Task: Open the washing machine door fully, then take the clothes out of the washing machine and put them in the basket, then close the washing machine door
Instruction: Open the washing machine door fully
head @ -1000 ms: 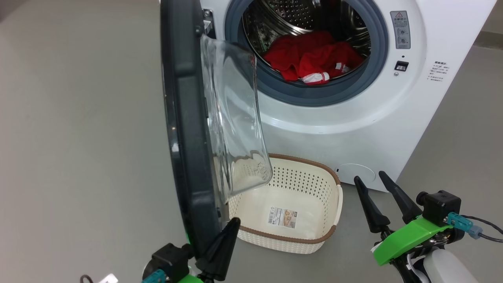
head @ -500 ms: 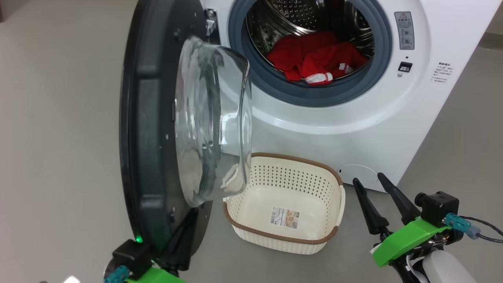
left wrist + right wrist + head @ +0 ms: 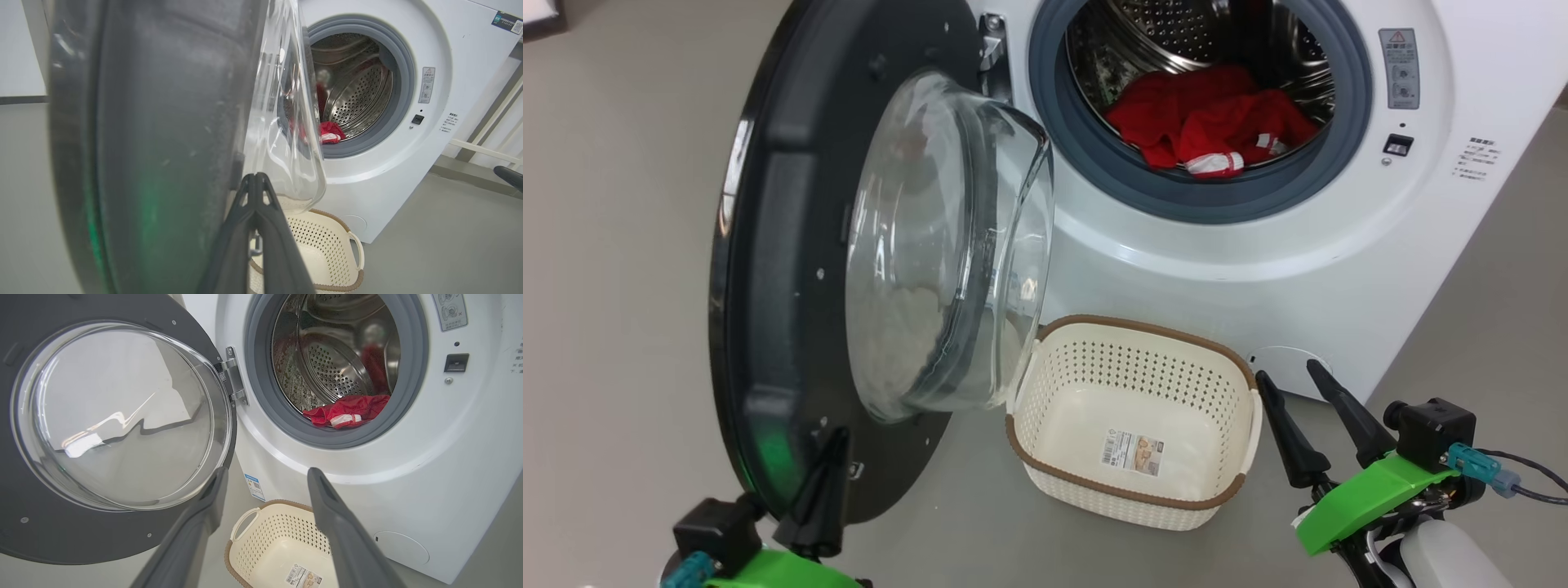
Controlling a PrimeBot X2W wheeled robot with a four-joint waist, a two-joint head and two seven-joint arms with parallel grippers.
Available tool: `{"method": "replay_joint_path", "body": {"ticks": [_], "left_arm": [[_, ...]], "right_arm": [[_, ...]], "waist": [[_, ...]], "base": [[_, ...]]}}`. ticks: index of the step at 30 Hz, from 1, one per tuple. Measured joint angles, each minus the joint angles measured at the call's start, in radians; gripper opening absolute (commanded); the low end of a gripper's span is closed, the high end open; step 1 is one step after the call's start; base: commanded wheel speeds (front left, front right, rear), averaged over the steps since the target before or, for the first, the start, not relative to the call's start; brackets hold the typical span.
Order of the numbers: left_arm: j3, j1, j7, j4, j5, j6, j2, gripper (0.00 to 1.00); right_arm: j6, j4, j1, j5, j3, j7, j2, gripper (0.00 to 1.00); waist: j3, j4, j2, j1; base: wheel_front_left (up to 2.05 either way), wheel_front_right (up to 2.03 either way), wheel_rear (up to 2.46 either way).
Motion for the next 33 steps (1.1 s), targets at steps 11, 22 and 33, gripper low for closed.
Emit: {"method": "replay_joint_path", "body": {"ticks": [11,22,33], "left_arm": [[0.06,-0.042,0.057,0.04,-0.029,0.024,0.054,0.0],[0.092,-0.114,0.08,0.128,-0.048,0.022,0.106,0.0],[0.101,-0.251,0.101,0.306,-0.057,-0.023,0.139,0.0]], "right_arm": [[0.0,0.0,-0.001,0.0,-0.002,0.0,0.006,1.0],[0.0,-0.001,-0.007,0.0,-0.006,0.0,0.006,1.0],[0.0,-0.005,-0.031,0.0,-0.017,0.0,-0.002,1.0]], "waist": [[0.021,0.021,0.0,0.0001],[0.046,0.039,0.0,0.0],[0.086,0.057,0.0,0.0]], "base": [[0.0,0.0,0.0],[0.0,0.0,0.0],[0.0,0.0,0.0]]}}
